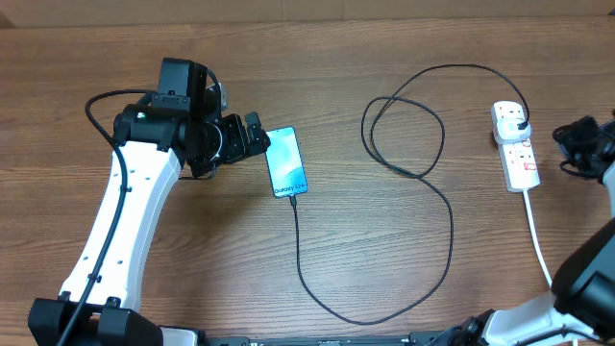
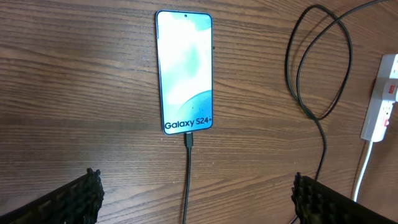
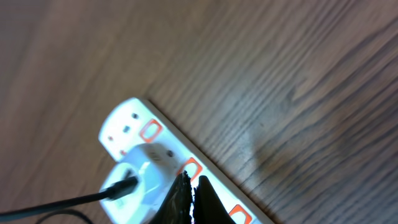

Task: Plug charger to phone and switch on socket
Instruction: 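Move the right gripper to the power strip's orange switch, then press the orange switch beside the charger with the right gripper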

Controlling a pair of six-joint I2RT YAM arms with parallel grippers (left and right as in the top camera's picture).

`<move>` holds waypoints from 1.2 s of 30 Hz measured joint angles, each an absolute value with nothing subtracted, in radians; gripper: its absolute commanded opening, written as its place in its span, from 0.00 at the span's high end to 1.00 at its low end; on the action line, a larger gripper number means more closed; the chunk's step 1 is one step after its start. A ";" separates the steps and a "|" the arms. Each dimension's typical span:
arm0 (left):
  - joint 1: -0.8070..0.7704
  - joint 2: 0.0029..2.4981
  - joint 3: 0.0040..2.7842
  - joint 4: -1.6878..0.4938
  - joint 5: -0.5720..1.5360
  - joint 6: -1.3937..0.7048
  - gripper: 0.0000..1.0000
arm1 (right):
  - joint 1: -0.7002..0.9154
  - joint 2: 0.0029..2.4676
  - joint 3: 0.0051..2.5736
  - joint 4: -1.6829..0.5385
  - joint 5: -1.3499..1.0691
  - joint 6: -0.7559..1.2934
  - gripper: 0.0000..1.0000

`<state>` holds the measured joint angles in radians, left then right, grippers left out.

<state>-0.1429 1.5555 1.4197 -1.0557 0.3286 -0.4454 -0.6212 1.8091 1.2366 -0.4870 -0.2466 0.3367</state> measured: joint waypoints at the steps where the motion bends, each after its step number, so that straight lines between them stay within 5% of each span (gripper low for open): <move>1: -0.143 1.555 1.420 -1.056 0.329 -0.446 0.00 | -0.621 1.829 1.237 -0.485 -0.258 0.337 0.96; 36: -0.143 1.555 1.420 -1.021 0.329 -0.469 0.00 | -0.503 1.951 1.238 -0.426 -0.193 0.337 0.96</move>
<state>-0.1429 1.5555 1.4197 -1.0210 0.3286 -0.4686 -0.5034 1.9507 1.2377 -0.4263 -0.1928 0.3370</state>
